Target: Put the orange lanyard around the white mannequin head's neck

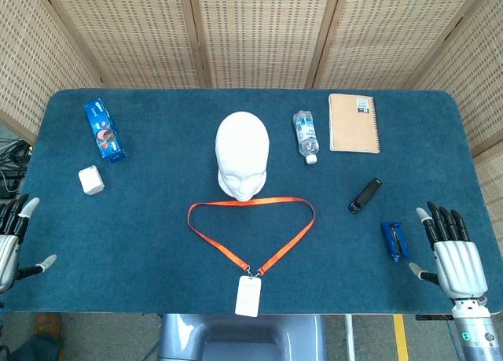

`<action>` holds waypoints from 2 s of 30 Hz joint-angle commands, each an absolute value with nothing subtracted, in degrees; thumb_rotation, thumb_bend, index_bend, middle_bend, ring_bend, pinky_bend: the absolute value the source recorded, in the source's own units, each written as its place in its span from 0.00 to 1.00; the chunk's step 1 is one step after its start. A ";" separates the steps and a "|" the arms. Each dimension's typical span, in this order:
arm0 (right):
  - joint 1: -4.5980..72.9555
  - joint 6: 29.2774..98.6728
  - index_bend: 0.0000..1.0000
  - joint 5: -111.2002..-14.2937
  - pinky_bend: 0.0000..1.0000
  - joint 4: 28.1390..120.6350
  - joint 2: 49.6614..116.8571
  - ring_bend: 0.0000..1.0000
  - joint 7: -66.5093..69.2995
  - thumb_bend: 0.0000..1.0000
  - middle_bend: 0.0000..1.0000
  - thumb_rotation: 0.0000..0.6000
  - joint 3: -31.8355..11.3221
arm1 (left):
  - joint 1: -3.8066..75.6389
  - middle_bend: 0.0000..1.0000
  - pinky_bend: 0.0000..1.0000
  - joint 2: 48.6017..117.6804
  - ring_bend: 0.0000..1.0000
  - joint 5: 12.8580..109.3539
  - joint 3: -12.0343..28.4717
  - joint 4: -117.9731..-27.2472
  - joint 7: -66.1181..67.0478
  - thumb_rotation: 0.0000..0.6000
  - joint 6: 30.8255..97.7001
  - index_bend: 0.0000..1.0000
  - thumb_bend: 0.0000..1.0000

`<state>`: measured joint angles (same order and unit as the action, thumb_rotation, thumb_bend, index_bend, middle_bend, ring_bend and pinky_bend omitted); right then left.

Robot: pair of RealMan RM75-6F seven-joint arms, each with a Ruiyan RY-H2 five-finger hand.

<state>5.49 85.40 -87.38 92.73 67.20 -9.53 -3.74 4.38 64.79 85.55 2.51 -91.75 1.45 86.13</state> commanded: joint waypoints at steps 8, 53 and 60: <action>8.42 81.44 0.00 -87.14 0.00 93.25 66.76 0.00 -9.71 0.00 0.00 1.00 -4.72 | 4.67 0.00 0.00 65.36 0.00 84.67 2.66 -91.39 2.43 1.00 85.26 0.00 0.00; 46.26 45.93 0.46 -47.56 0.00 71.27 93.06 0.00 -21.09 0.50 0.00 1.00 -13.35 | 8.69 0.00 0.00 68.69 0.00 76.54 5.19 -87.47 5.03 1.00 77.27 0.00 0.00; 47.41 46.91 0.46 -45.03 0.00 68.11 95.28 0.00 -24.00 0.51 0.00 1.00 -13.10 | 8.81 0.00 0.00 68.68 0.00 76.42 5.16 -87.32 4.66 1.00 77.06 0.00 0.00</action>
